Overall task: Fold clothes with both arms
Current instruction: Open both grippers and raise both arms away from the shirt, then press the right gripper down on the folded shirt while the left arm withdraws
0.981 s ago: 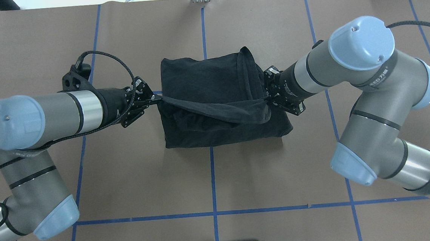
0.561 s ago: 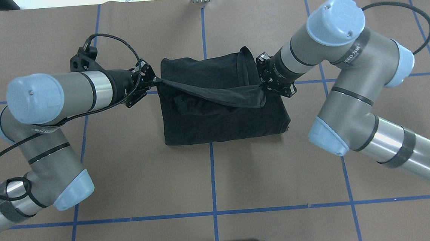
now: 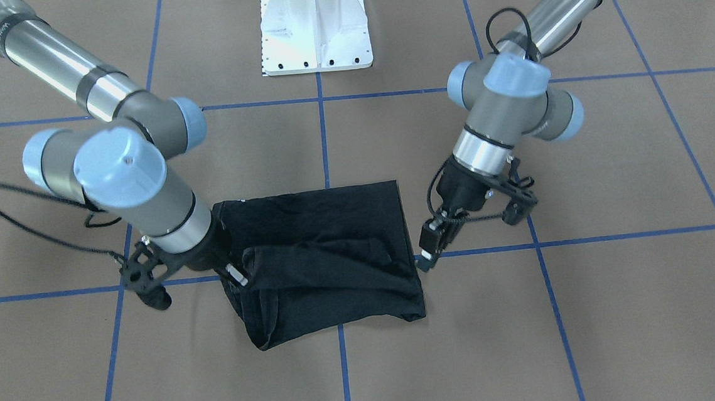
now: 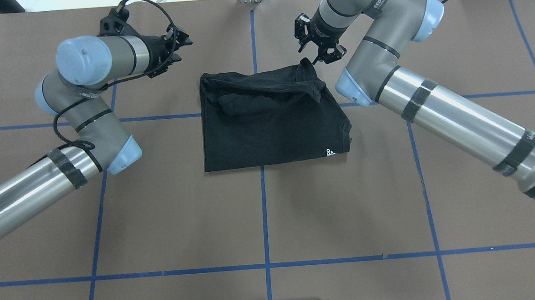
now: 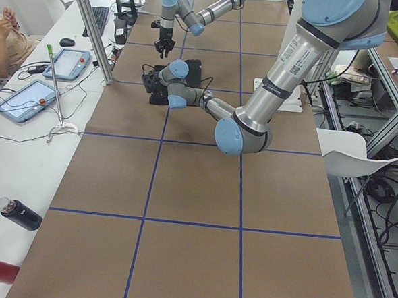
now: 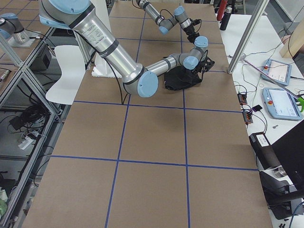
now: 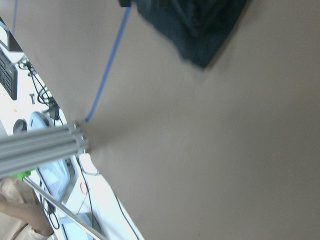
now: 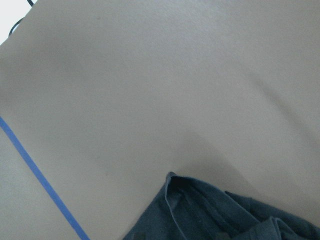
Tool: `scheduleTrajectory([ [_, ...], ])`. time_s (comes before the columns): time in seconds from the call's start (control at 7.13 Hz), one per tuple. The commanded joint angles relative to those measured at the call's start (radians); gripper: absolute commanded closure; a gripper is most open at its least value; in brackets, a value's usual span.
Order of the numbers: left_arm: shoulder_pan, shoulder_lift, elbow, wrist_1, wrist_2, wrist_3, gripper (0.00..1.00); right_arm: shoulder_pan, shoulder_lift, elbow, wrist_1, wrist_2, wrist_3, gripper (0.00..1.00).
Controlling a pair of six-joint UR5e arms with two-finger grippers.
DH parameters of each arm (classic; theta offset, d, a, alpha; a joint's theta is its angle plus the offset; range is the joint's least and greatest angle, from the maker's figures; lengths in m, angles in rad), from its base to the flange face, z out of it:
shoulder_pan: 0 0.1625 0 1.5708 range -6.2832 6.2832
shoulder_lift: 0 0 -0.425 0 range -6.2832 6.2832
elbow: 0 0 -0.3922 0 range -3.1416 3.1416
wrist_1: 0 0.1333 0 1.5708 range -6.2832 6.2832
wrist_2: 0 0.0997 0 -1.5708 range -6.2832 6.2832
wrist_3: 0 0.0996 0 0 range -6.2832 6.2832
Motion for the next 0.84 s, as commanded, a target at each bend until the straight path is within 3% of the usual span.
scheduleTrajectory([
  [0.0,-0.031,-0.015,0.035,-0.01,-0.007,0.037,0.0,0.056,0.024,-0.05,0.012,0.004,-0.077,0.0],
  [0.28,-0.056,-0.002,-0.007,-0.01,-0.066,0.075,0.0,0.027,-0.064,0.108,0.007,-0.007,-0.073,0.0],
  [0.42,-0.071,0.094,-0.109,-0.006,-0.152,0.175,0.0,-0.005,-0.163,0.275,0.007,-0.042,-0.015,0.0],
  [0.56,-0.096,0.185,-0.217,-0.002,-0.191,0.337,0.0,-0.052,-0.193,0.395,-0.049,-0.112,0.067,0.26],
  [0.7,-0.105,0.262,-0.288,-0.001,-0.218,0.432,0.0,-0.15,-0.192,0.55,-0.254,-0.211,0.085,0.99],
])
